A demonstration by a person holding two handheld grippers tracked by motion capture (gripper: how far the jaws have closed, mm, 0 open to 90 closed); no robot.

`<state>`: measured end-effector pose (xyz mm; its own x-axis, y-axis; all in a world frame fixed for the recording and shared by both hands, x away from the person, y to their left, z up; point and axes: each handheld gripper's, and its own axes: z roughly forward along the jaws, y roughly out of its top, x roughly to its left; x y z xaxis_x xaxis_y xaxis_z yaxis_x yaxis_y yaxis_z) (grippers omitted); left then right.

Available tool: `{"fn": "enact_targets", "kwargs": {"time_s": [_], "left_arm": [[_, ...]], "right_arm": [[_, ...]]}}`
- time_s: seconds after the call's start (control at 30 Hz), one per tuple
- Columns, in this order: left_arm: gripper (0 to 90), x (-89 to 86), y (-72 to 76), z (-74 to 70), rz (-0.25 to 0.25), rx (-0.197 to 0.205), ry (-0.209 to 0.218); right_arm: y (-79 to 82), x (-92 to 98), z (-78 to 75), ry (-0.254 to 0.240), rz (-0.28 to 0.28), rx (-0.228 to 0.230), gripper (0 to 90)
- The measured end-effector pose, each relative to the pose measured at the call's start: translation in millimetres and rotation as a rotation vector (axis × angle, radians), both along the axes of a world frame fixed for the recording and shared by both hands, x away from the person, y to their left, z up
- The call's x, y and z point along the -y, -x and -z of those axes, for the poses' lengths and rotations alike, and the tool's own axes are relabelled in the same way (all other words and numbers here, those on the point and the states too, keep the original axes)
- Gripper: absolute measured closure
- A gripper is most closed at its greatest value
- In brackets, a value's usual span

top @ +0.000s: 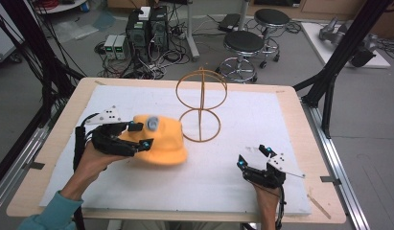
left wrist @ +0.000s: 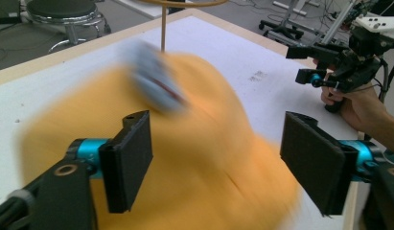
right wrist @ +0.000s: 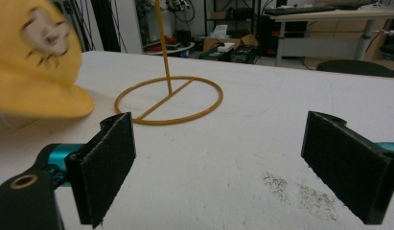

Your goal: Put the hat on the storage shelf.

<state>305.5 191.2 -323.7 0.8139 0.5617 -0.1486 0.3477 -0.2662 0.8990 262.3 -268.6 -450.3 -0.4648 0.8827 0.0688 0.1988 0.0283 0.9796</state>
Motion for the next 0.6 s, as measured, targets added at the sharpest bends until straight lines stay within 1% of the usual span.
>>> {"fn": "enact_targets", "kwargs": {"time_s": [0.03,0.1,0.13,0.17,0.37,0.6], "left_arm": [[24.8,0.2,0.2,0.1,0.0,0.007,-0.007],[23.7,0.8,0.3,0.4,0.004,0.004,-0.011],[23.7,0.7,0.2,0.4,0.007,0.008,-0.02],[23.7,1.4,0.4,0.7,0.003,0.003,-0.014],[23.1,1.1,0.9,0.8,0.013,0.009,-0.027],[22.8,0.8,2.0,0.6,0.016,0.005,-0.021]], "right_arm": [[0.0,0.0,0.0,0.0,0.0,0.0,10.5],[0.0,0.0,0.0,0.0,0.0,0.0,10.5],[0.0,0.0,0.0,0.0,0.0,0.0,10.5],[0.0,-0.1,0.0,0.001,0.0,0.0,10.5],[0.0,0.0,0.0,0.0,0.0,0.0,10.5],[0.0,0.0,0.0,0.0,0.0,0.0,10.5]]}}
